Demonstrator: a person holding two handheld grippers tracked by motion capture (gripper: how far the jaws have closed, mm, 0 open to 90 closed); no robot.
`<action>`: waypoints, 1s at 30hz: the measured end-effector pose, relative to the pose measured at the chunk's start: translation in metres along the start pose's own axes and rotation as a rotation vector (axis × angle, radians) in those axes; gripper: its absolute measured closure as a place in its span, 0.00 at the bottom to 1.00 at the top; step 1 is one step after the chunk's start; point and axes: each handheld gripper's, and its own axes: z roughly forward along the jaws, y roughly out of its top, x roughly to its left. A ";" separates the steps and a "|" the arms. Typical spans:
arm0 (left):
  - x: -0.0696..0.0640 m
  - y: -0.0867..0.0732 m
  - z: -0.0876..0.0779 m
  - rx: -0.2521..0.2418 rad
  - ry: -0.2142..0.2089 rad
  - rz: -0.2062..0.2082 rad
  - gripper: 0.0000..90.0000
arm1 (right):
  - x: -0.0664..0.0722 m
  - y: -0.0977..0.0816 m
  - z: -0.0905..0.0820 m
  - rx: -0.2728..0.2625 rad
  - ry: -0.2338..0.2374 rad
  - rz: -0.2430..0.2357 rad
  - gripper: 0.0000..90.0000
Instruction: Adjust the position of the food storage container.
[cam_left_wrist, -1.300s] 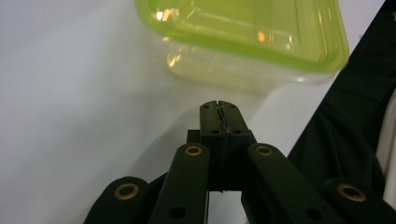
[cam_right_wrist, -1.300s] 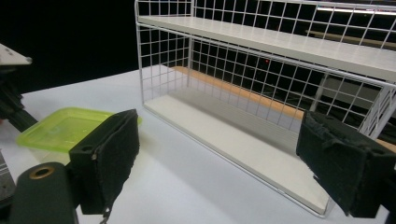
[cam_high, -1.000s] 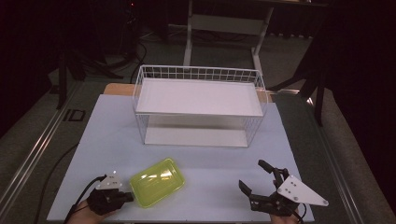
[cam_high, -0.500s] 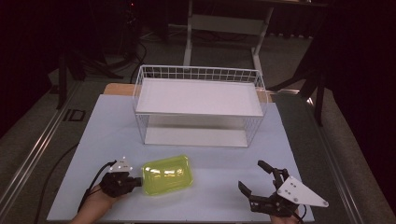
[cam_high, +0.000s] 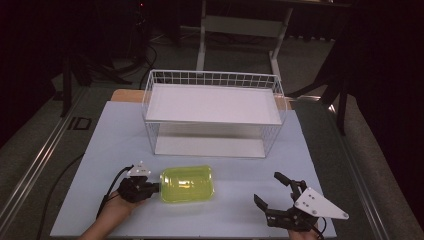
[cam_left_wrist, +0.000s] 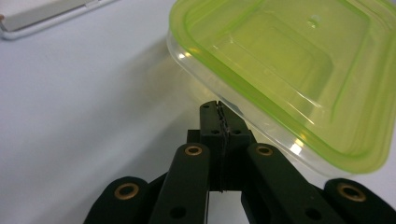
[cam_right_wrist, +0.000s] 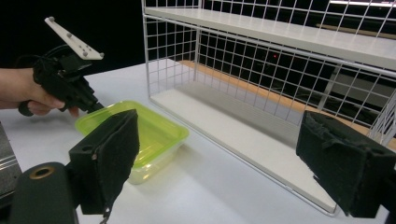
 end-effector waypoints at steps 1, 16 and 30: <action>0.001 0.003 0.002 -0.005 0.001 -0.005 1.00 | 0.000 0.000 0.000 0.002 -0.001 -0.001 0.15; -0.009 0.024 0.023 -0.021 -0.021 0.022 1.00 | -0.001 -0.002 0.003 0.011 0.003 0.001 0.15; -0.024 0.032 0.045 -0.012 -0.075 0.002 1.00 | -0.003 -0.004 0.004 0.016 0.003 0.002 0.15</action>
